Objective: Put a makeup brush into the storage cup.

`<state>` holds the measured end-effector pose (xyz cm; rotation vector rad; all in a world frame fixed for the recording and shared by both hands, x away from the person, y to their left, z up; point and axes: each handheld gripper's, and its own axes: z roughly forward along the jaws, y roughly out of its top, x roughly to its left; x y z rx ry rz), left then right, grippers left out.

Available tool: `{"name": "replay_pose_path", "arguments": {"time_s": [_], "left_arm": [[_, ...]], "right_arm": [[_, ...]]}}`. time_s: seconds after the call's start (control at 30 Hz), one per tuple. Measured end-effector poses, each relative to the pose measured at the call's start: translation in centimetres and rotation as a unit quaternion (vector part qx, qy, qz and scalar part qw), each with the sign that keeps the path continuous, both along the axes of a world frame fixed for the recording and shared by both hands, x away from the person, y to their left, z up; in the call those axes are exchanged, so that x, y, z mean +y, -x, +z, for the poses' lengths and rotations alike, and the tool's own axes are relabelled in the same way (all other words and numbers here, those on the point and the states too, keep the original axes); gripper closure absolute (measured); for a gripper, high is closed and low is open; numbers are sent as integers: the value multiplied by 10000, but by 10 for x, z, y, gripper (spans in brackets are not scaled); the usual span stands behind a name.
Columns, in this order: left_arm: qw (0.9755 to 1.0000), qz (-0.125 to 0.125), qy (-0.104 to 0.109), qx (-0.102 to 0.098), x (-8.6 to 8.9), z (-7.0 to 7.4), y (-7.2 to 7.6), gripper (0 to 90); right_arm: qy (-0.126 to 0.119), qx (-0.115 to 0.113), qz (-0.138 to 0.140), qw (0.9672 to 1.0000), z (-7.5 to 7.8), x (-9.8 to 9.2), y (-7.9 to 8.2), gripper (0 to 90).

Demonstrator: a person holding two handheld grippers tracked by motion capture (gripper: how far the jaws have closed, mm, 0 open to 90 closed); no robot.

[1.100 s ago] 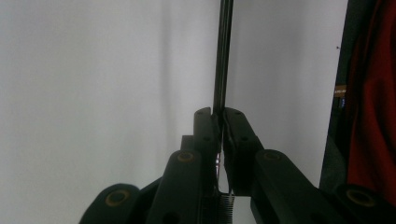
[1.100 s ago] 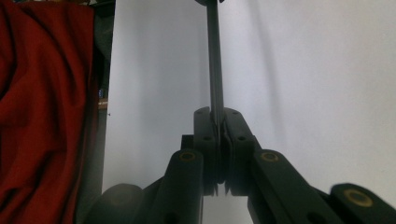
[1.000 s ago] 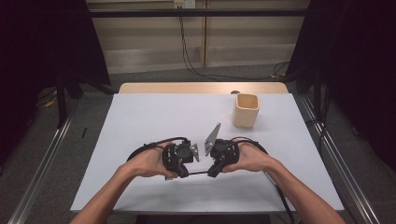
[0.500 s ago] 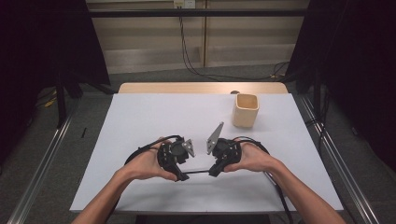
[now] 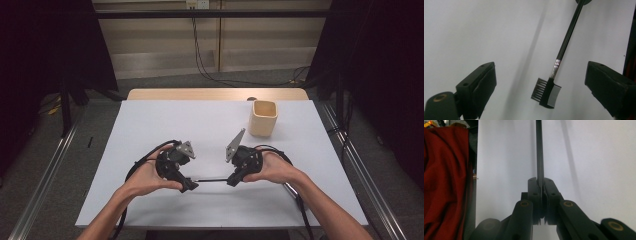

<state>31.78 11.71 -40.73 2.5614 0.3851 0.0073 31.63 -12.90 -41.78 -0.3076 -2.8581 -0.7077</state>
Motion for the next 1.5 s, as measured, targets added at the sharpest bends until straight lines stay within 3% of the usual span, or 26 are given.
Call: {"name": "replay_pose_path", "arguments": {"time_s": [0.23,0.37,0.5,0.6,0.7,0.73,0.9,0.93,1.0,1.23,1.3,1.33,1.37,1.47,1.5], "left_arm": [[9994,196,295,-53,16,-3,4,54],[9984,364,372,-233,26,-4,6,48],[9958,596,633,-306,40,-7,9,48],[9948,672,682,-353,44,-8,11,48],[9921,827,823,-450,49,-9,14,48],[9898,935,951,-498,52,-10,16,46],[9881,1059,980,-541,57,-11,21,45],[9863,1129,1066,-549,59,-11,23,44],[9858,1140,1094,-573,61,-12,24,44],[9801,1426,1193,-696,66,-16,29,44],[9789,1456,1266,-682,68,-16,30,43],[9780,1489,1292,-687,68,-16,32,43],[9775,1492,1314,-703,69,-16,32,43],[9752,1578,1378,-720,72,-17,37,44],[9750,1575,1389,-732,72,-18,38,43]], "right_arm": [[-62,-35,-155,9999,0,-10,0,862],[-117,-83,-260,9996,0,-16,1,861],[-200,-129,-443,9987,0,-25,4,861],[-249,-157,-536,9981,0,-29,5,862],[-316,-176,-667,9971,1,-34,8,862],[-364,-199,-736,9964,1,-37,10,861],[-464,-217,-846,9951,0,-42,15,862],[-566,-241,-937,9937,-1,-45,16,862],[-622,-237,-973,9930,-2,-47,17,862],[-953,-203,-1242,9875,-10,-54,23,861],[-1064,-219,-1334,9851,-12,-56,25,862],[-1217,-230,-1430,9819,-13,-57,27,862],[-1217,-230,-1430,9819,-13,-57,27,862],[-1464,-265,-1505,9773,-12,-58,30,862],[-1580,-310,-1600,9739,-12,-58,30,862]]}}
